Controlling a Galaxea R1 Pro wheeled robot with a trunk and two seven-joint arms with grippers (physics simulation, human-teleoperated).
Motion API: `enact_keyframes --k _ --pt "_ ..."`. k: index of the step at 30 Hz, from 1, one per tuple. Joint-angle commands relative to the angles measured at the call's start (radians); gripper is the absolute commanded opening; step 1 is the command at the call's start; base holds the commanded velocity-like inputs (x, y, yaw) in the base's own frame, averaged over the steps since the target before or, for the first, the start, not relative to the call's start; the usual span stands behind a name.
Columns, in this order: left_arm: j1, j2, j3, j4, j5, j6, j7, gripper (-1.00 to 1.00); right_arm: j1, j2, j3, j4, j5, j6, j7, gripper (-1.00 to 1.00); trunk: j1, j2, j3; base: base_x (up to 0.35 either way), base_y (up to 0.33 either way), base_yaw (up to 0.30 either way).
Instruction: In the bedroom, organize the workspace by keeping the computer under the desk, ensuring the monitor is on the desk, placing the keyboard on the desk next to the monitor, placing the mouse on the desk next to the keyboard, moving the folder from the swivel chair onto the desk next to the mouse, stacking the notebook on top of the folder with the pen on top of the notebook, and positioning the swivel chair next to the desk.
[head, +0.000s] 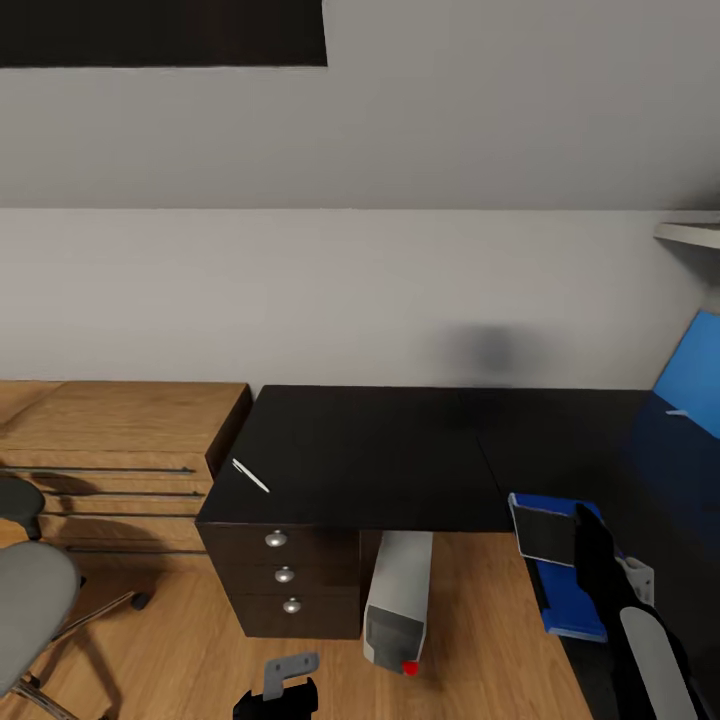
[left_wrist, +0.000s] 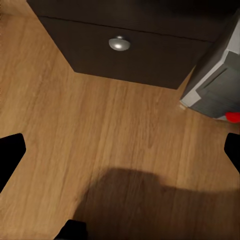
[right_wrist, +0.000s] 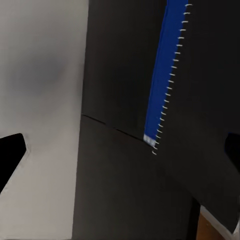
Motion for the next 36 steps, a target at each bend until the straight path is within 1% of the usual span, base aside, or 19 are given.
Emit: enact_keyframes --k 1,7,11,12,14,15,19,22,25,26,27,28,32,33,36 --pt "-0.001 0.0 -0.002 -0.002 0.004 0.004 0.007 1.0 -0.001 0.003 -0.003 -0.014 -0.006 0.007 -0.005 1.0 -0.004 0.007 0.002 0.0 0.0 0.0" --pt "-0.001 0.0 -0.002 0.02 0.003 0.004 0.006 1.0 0.0 0.008 -0.002 -0.035 -0.008 0.006 -0.005 1.0 -0.027 0.049 0.021 0.0 0.0 0.0" --pt "-0.001 0.0 -0.002 0.026 0.003 0.004 0.006 1.0 0.001 0.01 0.0 -0.037 -0.008 0.049 0.005 1.0 -0.042 0.077 0.033 0.0 0.0 0.0" --pt "-0.001 0.0 -0.002 0.026 0.003 0.004 0.006 1.0 0.001 0.027 0.0 -0.04 -0.008 0.062 0.006 1.0 -0.046 0.084 0.037 0.0 0.0 0.0" --pt "-0.001 0.0 -0.002 0.026 0.004 0.004 0.006 1.0 0.001 0.04 0.0 -0.043 -0.007 0.064 0.006 1.0 -0.054 0.098 0.043 0.0 0.0 0.0" --pt "-0.001 0.0 -0.002 0.026 0.004 0.004 0.007 1.0 0.001 0.054 0.0 -0.047 -0.004 0.068 0.007 1.0 -0.054 0.098 0.043 0.0 0.0 0.177" --pt "-0.001 0.0 -0.001 0.026 0.004 0.004 0.007 1.0 0.001 0.056 0.0 -0.047 0.0 0.067 0.008 1.0 -0.054 0.098 0.045 0.0 0.0 0.204" --pt "-0.001 0.0 0.0 0.026 0.005 0.004 0.007 1.0 0.001 0.057 0.0 -0.048 0.011 0.067 0.008 1.0 -0.054 0.098 0.045 0.0 0.0 0.23" --pt "-0.001 0.0 0.005 0.039 0.006 0.004 0.007 1.0 0.003 0.058 0.0 -0.05 0.034 0.067 0.008 1.0 -0.054 0.098 0.046 0.0 0.0 0.241" --pt "-0.001 0.001 0.007 0.055 0.005 -0.011 0.007 1.0 0.012 0.068 0.011 -0.06 0.065 0.067 0.012 1.0 -0.054 0.098 0.046 0.013 0.018 0.246" --pt "-0.001 0.001 0.008 0.059 0.005 -0.023 0.007 1.0 0.016 0.073 0.018 -0.067 0.078 0.067 0.015 1.0 -0.054 0.098 0.046 0.037 0.052 0.247" --pt "-0.001 0.001 0.009 0.065 0.004 -0.046 0.007 1.0 0.025 0.081 0.03 -0.078 0.103 0.066 0.019 1.0 -0.054 0.098 0.046 0.101 0.133 0.202" --pt "-0.001 0.002 0.009 0.071 0.004 -0.076 0.007 1.0 0.043 0.091 0.05 -0.093 0.152 0.067 0.026 1.0 -0.054 0.098 0.046 0.153 0.19 0.119" --pt "-0.001 0.002 0.009 0.073 0.002 -0.087 0.007 1.0 0.051 0.095 0.073 -0.099 0.184 0.066 0.033 1.0 -0.054 0.098 0.046 0.211 0.237 0.042" --pt "-0.001 0.002 0.009 0.074 0.001 -0.094 0.007 1.0 0.057 0.098 0.103 -0.103 0.221 0.065 0.039 1.0 -0.054 0.098 0.046 0.229 0.242 0.024"
